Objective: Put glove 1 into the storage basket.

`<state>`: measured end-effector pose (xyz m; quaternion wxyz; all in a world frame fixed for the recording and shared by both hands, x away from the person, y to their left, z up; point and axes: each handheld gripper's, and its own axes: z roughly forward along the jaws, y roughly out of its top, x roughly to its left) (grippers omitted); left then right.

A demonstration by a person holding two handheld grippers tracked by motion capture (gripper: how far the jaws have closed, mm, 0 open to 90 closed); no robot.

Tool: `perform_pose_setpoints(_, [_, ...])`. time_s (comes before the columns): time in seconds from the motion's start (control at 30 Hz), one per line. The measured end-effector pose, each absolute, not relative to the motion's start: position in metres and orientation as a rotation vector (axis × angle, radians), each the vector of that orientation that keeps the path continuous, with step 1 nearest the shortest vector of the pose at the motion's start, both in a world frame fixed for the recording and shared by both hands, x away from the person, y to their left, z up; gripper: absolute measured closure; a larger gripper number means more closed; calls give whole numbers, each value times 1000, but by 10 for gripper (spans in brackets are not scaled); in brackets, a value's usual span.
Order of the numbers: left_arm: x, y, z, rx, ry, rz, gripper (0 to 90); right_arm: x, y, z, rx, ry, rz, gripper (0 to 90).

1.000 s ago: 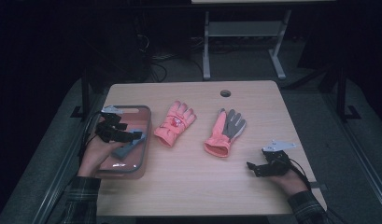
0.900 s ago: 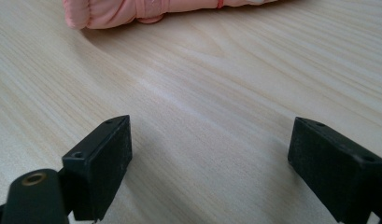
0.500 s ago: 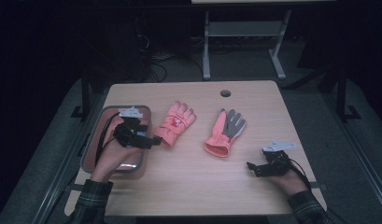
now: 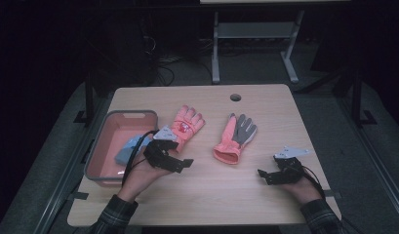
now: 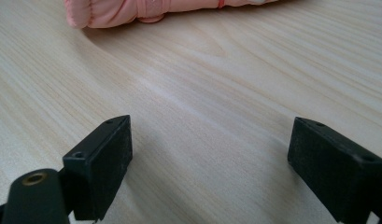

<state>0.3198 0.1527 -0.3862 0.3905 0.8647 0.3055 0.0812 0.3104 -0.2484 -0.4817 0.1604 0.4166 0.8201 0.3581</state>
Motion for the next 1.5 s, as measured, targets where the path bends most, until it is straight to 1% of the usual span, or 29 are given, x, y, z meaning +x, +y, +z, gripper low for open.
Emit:
perform_pose_setpoints(0.07, [315,148,-394,2203,773,201,148,311,-249,-480,1192,2346,1017,199])
perform_pose_setpoints(0.13, [311,145,-402,2216,762,196,147,311,-249,-477,1199,2345,1006,304])
perform_pose_setpoints(0.37, [300,144,-431,2246,753,198,146,313,-244,-464,1165,2361,1016,745])
perform_pose_setpoints(0.47, [295,145,-441,2263,753,205,146,316,-240,-459,1157,2382,1034,893])
perform_pose_setpoints(0.67, [293,145,-460,2291,776,232,145,329,-231,-447,1132,2394,1089,900])
perform_pose_setpoints(0.87, [294,144,-467,2349,750,277,141,353,-216,-432,1083,2405,1153,899])
perform_pose_setpoints(1.07, [293,148,-472,2298,728,286,129,379,-198,-424,1058,2419,1165,899])
perform_pose_setpoints(1.2, [291,153,-477,2258,699,296,129,396,-190,-424,1064,2418,1165,899])
perform_pose_setpoints(1.3, [291,153,-477,2261,692,295,130,406,-186,-426,1076,2420,1167,899])
perform_pose_setpoints(1.5, [291,152,-477,2258,689,293,130,416,-177,-434,1082,2444,1155,899])
